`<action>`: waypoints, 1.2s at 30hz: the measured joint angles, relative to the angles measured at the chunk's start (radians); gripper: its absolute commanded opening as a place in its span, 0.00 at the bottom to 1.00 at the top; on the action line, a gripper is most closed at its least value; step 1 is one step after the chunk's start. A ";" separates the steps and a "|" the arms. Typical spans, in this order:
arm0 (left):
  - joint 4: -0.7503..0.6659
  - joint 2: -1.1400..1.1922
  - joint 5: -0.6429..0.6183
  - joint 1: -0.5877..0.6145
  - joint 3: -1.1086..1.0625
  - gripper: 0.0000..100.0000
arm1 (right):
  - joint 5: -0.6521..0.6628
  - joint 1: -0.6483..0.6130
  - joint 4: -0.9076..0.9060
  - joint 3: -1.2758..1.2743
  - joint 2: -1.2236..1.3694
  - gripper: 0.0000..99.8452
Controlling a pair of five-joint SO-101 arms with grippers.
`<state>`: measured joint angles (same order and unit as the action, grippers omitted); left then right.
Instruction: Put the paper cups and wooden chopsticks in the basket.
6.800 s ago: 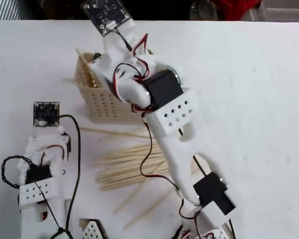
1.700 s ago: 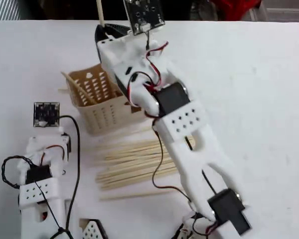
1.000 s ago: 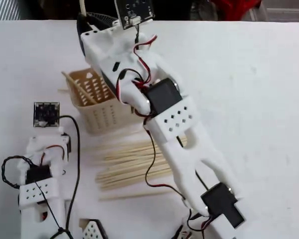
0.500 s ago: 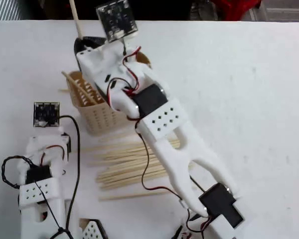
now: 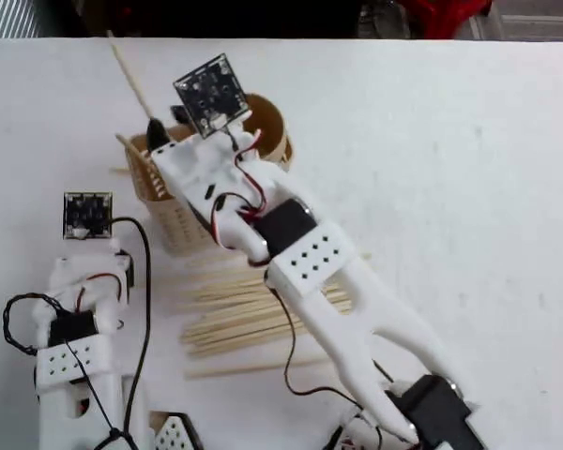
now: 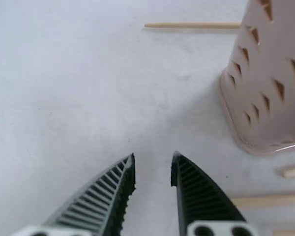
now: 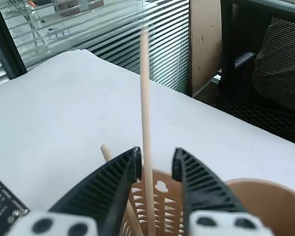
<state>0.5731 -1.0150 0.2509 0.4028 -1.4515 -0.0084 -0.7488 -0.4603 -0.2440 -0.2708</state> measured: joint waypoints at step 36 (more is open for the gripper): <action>0.000 0.000 0.000 0.000 0.000 0.14 | 0.876 -0.071 -0.700 -0.951 -0.555 0.19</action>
<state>0.5731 -1.0150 0.2509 0.4028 -1.4515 0.8677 -0.8193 -1.1600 -1.1953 -0.8263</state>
